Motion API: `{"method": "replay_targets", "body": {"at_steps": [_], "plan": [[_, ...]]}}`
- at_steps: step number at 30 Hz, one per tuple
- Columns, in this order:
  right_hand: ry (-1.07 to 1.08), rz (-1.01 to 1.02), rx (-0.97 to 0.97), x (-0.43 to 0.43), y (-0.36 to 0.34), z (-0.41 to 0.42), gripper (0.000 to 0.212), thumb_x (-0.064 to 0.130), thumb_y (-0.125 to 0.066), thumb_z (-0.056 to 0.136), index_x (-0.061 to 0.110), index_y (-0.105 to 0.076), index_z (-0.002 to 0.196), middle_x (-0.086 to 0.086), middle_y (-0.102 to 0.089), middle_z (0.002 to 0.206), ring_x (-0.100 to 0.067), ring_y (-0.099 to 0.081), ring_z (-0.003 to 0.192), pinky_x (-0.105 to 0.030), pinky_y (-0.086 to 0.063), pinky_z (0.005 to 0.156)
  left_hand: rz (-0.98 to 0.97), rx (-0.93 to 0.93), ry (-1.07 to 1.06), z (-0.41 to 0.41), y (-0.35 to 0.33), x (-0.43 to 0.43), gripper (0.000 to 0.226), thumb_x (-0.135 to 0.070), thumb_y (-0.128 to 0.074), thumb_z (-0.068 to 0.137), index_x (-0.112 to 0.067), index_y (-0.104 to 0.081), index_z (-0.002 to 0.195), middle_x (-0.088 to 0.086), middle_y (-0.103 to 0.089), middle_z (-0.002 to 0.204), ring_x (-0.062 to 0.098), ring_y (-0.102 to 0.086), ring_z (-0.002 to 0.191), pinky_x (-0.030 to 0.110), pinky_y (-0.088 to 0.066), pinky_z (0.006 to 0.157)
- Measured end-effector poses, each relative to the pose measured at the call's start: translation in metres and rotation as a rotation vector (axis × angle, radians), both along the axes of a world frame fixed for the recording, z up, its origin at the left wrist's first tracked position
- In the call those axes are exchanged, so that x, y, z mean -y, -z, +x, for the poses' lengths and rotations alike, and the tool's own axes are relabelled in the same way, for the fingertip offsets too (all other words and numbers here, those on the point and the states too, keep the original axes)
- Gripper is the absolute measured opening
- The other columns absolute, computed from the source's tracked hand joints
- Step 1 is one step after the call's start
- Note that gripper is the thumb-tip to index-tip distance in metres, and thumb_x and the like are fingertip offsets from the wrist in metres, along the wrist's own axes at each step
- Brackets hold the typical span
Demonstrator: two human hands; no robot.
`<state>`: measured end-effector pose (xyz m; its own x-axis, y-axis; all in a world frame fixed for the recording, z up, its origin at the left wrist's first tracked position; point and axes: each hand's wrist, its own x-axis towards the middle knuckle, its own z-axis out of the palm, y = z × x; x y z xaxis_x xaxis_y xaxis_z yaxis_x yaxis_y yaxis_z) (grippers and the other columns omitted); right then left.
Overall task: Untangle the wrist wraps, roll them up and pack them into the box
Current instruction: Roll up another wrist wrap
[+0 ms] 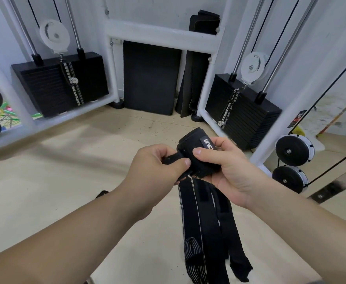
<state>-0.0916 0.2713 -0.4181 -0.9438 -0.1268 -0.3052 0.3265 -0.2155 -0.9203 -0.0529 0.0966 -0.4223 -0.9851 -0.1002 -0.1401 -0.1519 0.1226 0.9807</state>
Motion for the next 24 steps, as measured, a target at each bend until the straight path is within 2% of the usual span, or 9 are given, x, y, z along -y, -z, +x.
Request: {"method": "replay_targets", "body": {"at_steps": [3, 7, 9, 12, 14, 16, 20, 22, 24], "plan": [[-0.021, 0.002, -0.027, 0.002, 0.000, 0.001, 0.050, 0.001, -0.079, 0.086, 0.007, -0.057, 0.131, -0.022, -0.071, 0.131, -0.041, -0.072, 0.119, -0.063, -0.057, 0.101, -0.046, -0.009, 0.022, 0.000, -0.001, -0.001, 0.019, -0.021, -0.076, 0.095, -0.005, -0.067, 0.091, 0.008, -0.068, 0.074, 0.011, -0.063, 0.060, 0.040, -0.062, 0.071], [-0.049, -0.014, -0.044, 0.002, 0.002, 0.001, 0.057, 0.006, -0.082, 0.077, 0.010, -0.057, 0.128, -0.022, -0.070, 0.132, -0.042, -0.070, 0.120, -0.065, -0.055, 0.104, 0.020, 0.030, 0.108, 0.000, -0.005, -0.002, 0.019, -0.031, -0.074, 0.095, -0.013, -0.067, 0.094, -0.001, -0.067, 0.078, 0.006, -0.060, 0.060, 0.019, -0.053, 0.059], [-0.038, -0.026, -0.038, 0.001, 0.004, -0.001, 0.054, 0.005, -0.081, 0.081, 0.010, -0.057, 0.130, -0.024, -0.069, 0.134, -0.043, -0.070, 0.121, -0.065, -0.055, 0.104, 0.077, 0.066, 0.158, -0.001, -0.005, 0.000, 0.020, -0.036, -0.074, 0.084, -0.017, -0.071, 0.093, -0.003, -0.069, 0.079, 0.009, -0.063, 0.071, 0.027, -0.053, 0.066], [-0.025, -0.076, 0.015, -0.003, 0.005, -0.005, 0.053, 0.003, -0.076, 0.089, 0.006, -0.053, 0.137, -0.025, -0.068, 0.135, -0.042, -0.069, 0.123, -0.062, -0.057, 0.102, 0.112, 0.112, 0.195, -0.004, -0.004, 0.003, 0.016, -0.017, -0.066, 0.076, -0.027, -0.076, 0.082, -0.003, -0.074, 0.081, 0.017, -0.066, 0.080, 0.031, -0.051, 0.071], [-0.033, -0.118, 0.043, -0.006, 0.007, -0.008, 0.060, 0.002, -0.077, 0.087, 0.003, -0.052, 0.141, -0.027, -0.068, 0.136, -0.043, -0.069, 0.123, -0.063, -0.057, 0.102, 0.067, 0.102, 0.216, -0.003, -0.005, 0.002, 0.030, -0.003, -0.062, 0.084, -0.027, -0.079, 0.089, -0.008, -0.078, 0.088, 0.015, -0.069, 0.084, 0.029, -0.052, 0.072], [-0.051, -0.128, 0.056, -0.005, 0.009, -0.008, 0.070, 0.007, -0.080, 0.082, 0.000, -0.050, 0.144, -0.030, -0.066, 0.137, -0.044, -0.069, 0.120, -0.064, -0.056, 0.102, 0.043, 0.073, 0.211, 0.000, -0.004, 0.000, 0.028, -0.007, -0.058, 0.096, -0.025, -0.080, 0.096, -0.007, -0.080, 0.093, 0.012, -0.071, 0.089, 0.030, -0.053, 0.072], [-0.098, -0.140, 0.076, -0.004, 0.012, -0.004, 0.062, 0.007, -0.079, 0.086, 0.002, -0.052, 0.141, -0.030, -0.067, 0.134, -0.045, -0.070, 0.110, -0.066, -0.056, 0.102, -0.029, 0.014, 0.118, 0.002, -0.001, -0.004, 0.026, -0.031, -0.058, 0.107, -0.021, -0.073, 0.089, 0.000, -0.074, 0.078, 0.000, -0.058, 0.057, 0.013, -0.045, 0.055], [-0.116, -0.131, 0.069, -0.004, 0.013, -0.003, 0.048, 0.004, -0.074, 0.090, 0.006, -0.055, 0.134, -0.027, -0.071, 0.128, -0.043, -0.074, 0.108, -0.065, -0.057, 0.099, -0.046, -0.023, 0.087, 0.003, 0.001, -0.004, 0.025, -0.034, -0.065, 0.103, -0.017, -0.073, 0.088, 0.008, -0.075, 0.079, -0.001, -0.052, 0.050, 0.009, -0.041, 0.050], [-0.124, -0.107, 0.062, -0.002, 0.012, 0.000, 0.048, 0.009, -0.076, 0.086, 0.011, -0.056, 0.129, -0.026, -0.070, 0.131, -0.043, -0.072, 0.118, -0.064, -0.058, 0.100, -0.051, -0.057, 0.054, 0.003, 0.002, -0.005, 0.024, -0.033, -0.072, 0.098, -0.012, -0.073, 0.087, 0.012, -0.076, 0.081, 0.000, -0.052, 0.052, 0.009, -0.039, 0.048]]}}
